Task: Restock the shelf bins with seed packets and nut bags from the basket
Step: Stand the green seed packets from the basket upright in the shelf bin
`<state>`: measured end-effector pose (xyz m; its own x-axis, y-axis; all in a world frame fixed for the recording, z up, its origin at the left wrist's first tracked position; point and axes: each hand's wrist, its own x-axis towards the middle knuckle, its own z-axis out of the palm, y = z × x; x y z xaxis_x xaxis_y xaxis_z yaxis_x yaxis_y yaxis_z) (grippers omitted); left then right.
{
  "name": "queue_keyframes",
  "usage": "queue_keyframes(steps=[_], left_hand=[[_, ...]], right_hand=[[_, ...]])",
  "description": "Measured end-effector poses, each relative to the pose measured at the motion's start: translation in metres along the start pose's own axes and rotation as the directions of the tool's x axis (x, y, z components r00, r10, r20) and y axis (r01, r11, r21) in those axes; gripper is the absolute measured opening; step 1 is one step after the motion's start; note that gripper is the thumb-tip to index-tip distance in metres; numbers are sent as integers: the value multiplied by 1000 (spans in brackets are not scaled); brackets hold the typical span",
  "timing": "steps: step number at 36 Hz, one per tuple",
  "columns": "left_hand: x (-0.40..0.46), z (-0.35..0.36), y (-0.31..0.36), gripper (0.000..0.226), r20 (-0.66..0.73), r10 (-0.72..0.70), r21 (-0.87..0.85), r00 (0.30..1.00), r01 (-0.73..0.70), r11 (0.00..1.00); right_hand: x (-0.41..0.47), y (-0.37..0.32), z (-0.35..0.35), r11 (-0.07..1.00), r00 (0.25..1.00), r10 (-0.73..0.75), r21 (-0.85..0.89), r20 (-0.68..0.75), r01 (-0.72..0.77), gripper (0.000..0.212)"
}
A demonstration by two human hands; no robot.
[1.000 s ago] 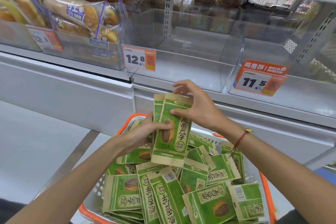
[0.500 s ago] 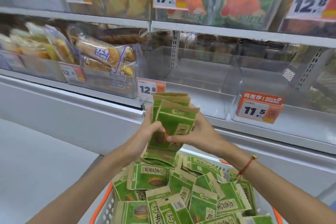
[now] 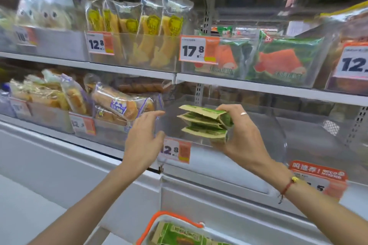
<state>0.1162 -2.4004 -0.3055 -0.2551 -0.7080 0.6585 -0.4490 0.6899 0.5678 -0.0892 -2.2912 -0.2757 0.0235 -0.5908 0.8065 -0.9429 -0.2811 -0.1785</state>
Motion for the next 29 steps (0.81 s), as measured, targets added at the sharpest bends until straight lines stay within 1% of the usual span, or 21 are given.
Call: queue_keyframes(steps=[2,5,7,9,12,15,19,23,25,26,29], left_hand=[[7,8,-14,38,-6,12,104,1000,-11,994],[19,22,-37,35,-20,91,249,996,-84,965],[27,30,-47,41,-23,138,336,990,-123,934],[34,36,-55,46,-21,172,392,985,-150,907],[41,46,-60,49,-23,186,449,982,-156,880],[46,59,-65,51,-33,173,473,984,-137,871],[46,67,-71,50,-72,184,460,980,-131,878],[47,68,-72,50,-69,190,463,979,-137,876],[48,69,-72,50,-68,194,467,979,-141,873],[48,69,-72,50,-68,195,469,978,-142,872],[48,69,-71,49,-67,187,479,980,-133,868]], right_hand=[[5,15,9,999,1000,25,-21,12,-24,61],[16,36,27,997,997,70,-22,27,-70,60],[23,50,40,994,992,110,-14,64,-109,62],[32,63,56,983,975,186,-17,125,-185,65],[51,79,82,930,902,356,3,243,-368,72],[71,100,113,833,804,482,102,350,-544,78],[94,118,153,703,665,590,113,458,-702,81],[111,128,177,591,556,667,102,497,-800,90],[113,133,183,551,521,707,90,478,-830,93],[112,135,184,541,516,723,89,458,-836,93],[106,139,187,567,541,741,63,397,-822,92]])
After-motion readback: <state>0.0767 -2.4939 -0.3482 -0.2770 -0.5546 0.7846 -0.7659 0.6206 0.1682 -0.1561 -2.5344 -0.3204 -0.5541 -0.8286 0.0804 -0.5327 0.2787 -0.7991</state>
